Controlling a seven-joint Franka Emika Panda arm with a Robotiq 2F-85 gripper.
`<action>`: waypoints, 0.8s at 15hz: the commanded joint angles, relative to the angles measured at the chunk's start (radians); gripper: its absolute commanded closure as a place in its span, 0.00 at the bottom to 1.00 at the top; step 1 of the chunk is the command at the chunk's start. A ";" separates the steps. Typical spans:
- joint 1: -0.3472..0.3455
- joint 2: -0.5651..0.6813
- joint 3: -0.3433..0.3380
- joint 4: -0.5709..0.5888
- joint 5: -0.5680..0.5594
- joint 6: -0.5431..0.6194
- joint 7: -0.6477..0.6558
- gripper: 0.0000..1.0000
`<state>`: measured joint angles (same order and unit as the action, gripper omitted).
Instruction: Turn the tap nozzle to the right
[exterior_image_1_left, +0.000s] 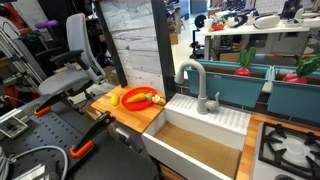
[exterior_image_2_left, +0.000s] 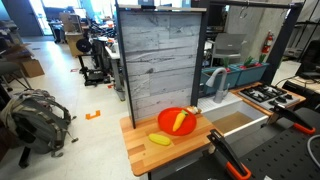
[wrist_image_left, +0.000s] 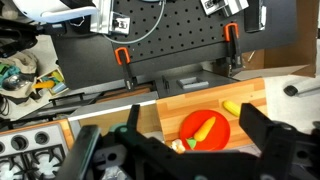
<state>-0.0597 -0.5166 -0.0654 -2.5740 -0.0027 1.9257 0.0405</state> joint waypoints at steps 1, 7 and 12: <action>-0.012 0.048 0.009 0.019 0.000 0.049 0.022 0.00; -0.002 0.271 0.001 0.125 0.100 0.275 0.130 0.00; 0.003 0.510 -0.014 0.267 0.282 0.475 0.141 0.00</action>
<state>-0.0597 -0.1581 -0.0664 -2.4209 0.1849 2.3359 0.1813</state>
